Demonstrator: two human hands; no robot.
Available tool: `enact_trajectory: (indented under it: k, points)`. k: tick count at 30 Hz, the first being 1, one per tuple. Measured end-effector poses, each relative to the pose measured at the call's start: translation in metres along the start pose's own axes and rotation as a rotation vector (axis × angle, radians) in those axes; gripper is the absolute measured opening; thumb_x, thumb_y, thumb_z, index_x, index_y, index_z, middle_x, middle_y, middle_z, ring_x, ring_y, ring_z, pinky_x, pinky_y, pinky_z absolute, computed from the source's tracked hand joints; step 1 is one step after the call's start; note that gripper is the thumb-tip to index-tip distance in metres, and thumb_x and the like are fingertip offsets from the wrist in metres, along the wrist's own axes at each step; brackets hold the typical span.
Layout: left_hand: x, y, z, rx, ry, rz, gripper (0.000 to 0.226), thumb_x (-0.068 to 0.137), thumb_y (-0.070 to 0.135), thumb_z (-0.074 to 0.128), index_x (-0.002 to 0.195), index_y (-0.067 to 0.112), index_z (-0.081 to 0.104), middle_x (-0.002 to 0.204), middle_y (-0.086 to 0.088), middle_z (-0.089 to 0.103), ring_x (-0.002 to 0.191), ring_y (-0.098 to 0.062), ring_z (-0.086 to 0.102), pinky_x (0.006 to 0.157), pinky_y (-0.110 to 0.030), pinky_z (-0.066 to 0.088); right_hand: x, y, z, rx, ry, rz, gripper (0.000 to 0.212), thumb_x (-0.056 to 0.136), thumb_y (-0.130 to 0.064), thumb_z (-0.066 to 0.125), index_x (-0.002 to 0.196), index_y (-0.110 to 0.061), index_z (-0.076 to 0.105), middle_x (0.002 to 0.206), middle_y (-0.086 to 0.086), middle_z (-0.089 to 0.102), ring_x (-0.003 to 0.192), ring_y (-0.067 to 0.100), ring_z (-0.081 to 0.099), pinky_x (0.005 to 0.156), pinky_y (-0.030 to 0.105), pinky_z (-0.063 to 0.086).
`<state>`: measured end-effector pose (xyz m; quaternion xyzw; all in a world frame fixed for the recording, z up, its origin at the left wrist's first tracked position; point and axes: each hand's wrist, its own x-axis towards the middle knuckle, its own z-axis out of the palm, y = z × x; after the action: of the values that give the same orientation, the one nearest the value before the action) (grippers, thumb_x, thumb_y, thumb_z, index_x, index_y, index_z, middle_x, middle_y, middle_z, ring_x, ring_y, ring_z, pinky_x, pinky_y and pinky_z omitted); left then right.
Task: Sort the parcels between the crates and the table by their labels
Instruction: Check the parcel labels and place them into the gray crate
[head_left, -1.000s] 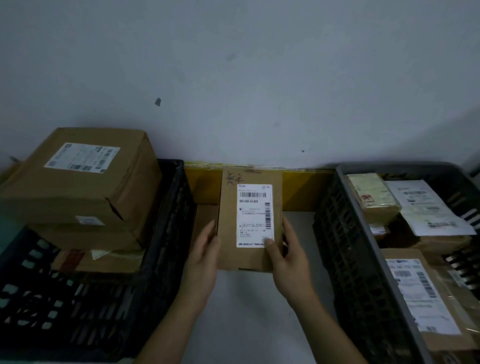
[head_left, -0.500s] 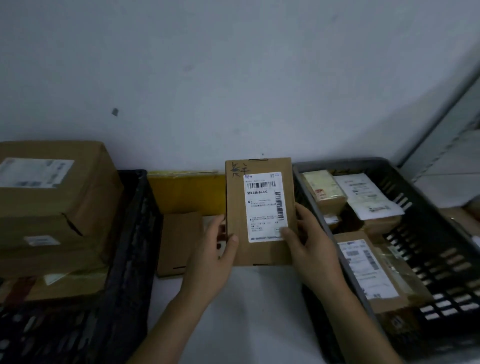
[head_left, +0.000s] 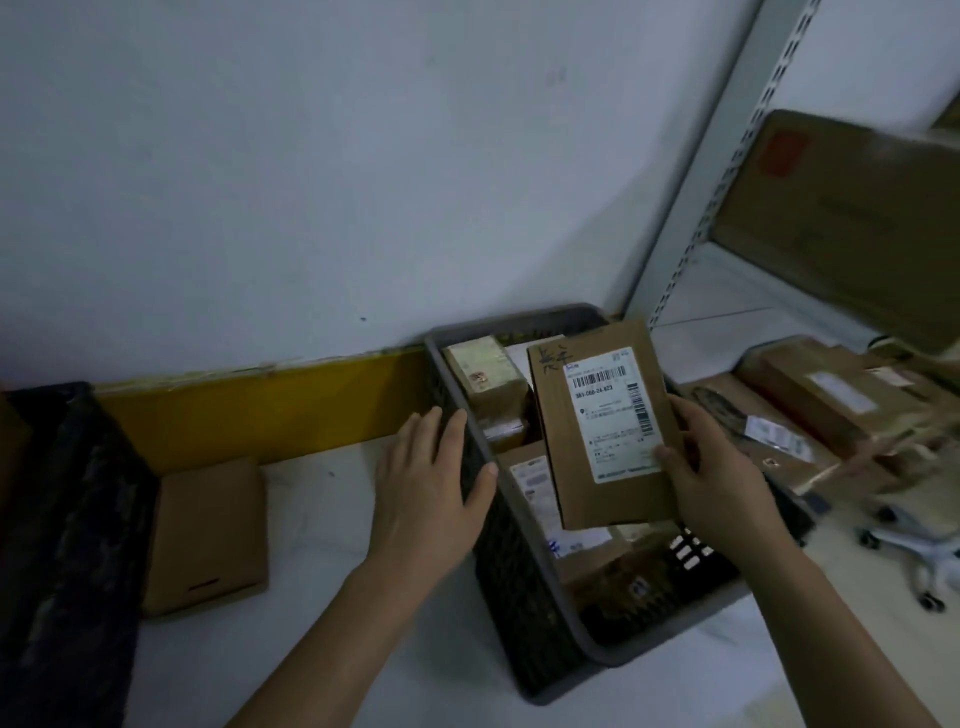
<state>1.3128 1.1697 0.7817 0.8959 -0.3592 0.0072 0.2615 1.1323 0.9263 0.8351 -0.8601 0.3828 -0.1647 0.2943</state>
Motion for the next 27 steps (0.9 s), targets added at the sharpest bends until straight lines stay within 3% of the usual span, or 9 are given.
enact_trajectory:
  k: [5, 9, 15, 18, 21, 25, 27]
  points:
    - [0.006, 0.029, 0.037, 0.105, -0.023, -0.064, 0.089, 0.098, 0.073, 0.012, 0.168, 0.021, 0.027, 0.175, -0.011, 0.024, 0.161, -0.035, 0.019, 0.13, -0.055, 0.019, 0.039, 0.062, -0.027, -0.134, -0.085, 0.006, 0.058, 0.109, -0.026, 0.057, 0.16, -0.041, 0.034, 0.139, 0.002, 0.069, 0.114, 0.029, 0.068, 0.088, 0.043, 0.055]
    - [0.009, 0.056, 0.063, 0.155, -0.053, -0.158, 0.091, 0.094, 0.074, 0.009, 0.169, 0.024, 0.02, 0.176, -0.011, 0.02, 0.162, -0.034, 0.015, 0.13, -0.054, 0.015, 0.073, 0.098, -0.029, -0.278, -0.247, -0.069, 0.06, 0.109, -0.027, 0.057, 0.163, -0.035, 0.032, 0.141, 0.007, 0.067, 0.117, 0.031, 0.068, 0.095, 0.047, 0.057]
    - [0.006, 0.08, 0.086, 0.178, -0.058, -0.266, 0.08, 0.1, 0.069, 0.022, 0.168, 0.027, 0.02, 0.175, -0.01, 0.02, 0.16, -0.033, 0.016, 0.13, -0.056, 0.017, 0.112, 0.127, -0.009, -0.356, -0.471, -0.104, 0.066, 0.11, -0.023, 0.052, 0.167, -0.031, 0.02, 0.133, 0.011, 0.07, 0.109, 0.033, 0.069, 0.086, 0.042, 0.057]
    - [0.005, 0.082, 0.091, 0.203, -0.038, -0.291, 0.078, 0.101, 0.068, 0.024, 0.167, 0.027, 0.022, 0.172, -0.011, 0.027, 0.158, -0.035, 0.022, 0.129, -0.057, 0.021, 0.122, 0.133, 0.01, -0.33, -0.604, -0.115, 0.074, 0.11, -0.021, 0.051, 0.169, -0.036, 0.009, 0.14, 0.009, 0.068, 0.116, 0.03, 0.069, 0.101, 0.046, 0.057]
    - [0.003, 0.082, 0.094, 0.224, -0.04, -0.313, 0.077, 0.101, 0.067, 0.026, 0.166, 0.026, 0.024, 0.17, -0.009, 0.03, 0.156, -0.034, 0.024, 0.128, -0.056, 0.022, 0.129, 0.134, 0.028, -0.315, -0.69, -0.127, 0.083, 0.109, -0.02, 0.05, 0.169, -0.04, -0.005, 0.146, 0.012, 0.064, 0.122, 0.031, 0.068, 0.105, 0.045, 0.055]
    - [0.003, 0.085, 0.098, 0.25, -0.037, -0.329, 0.078, 0.1, 0.066, 0.027, 0.166, 0.025, 0.026, 0.17, -0.011, 0.029, 0.157, -0.035, 0.023, 0.128, -0.056, 0.02, 0.136, 0.139, 0.04, -0.358, -0.775, -0.129, 0.105, 0.1, -0.026, 0.068, 0.166, -0.041, -0.012, 0.148, 0.012, 0.062, 0.12, 0.028, 0.069, 0.103, 0.044, 0.058]
    - [0.004, 0.086, 0.101, 0.262, -0.055, -0.337, 0.08, 0.099, 0.067, 0.025, 0.167, 0.026, 0.023, 0.173, -0.011, 0.023, 0.159, -0.035, 0.02, 0.129, -0.056, 0.018, 0.137, 0.143, 0.044, -0.368, -0.84, -0.153, 0.118, 0.091, -0.038, 0.079, 0.167, -0.04, -0.011, 0.154, 0.008, 0.058, 0.13, 0.027, 0.064, 0.11, 0.044, 0.054]
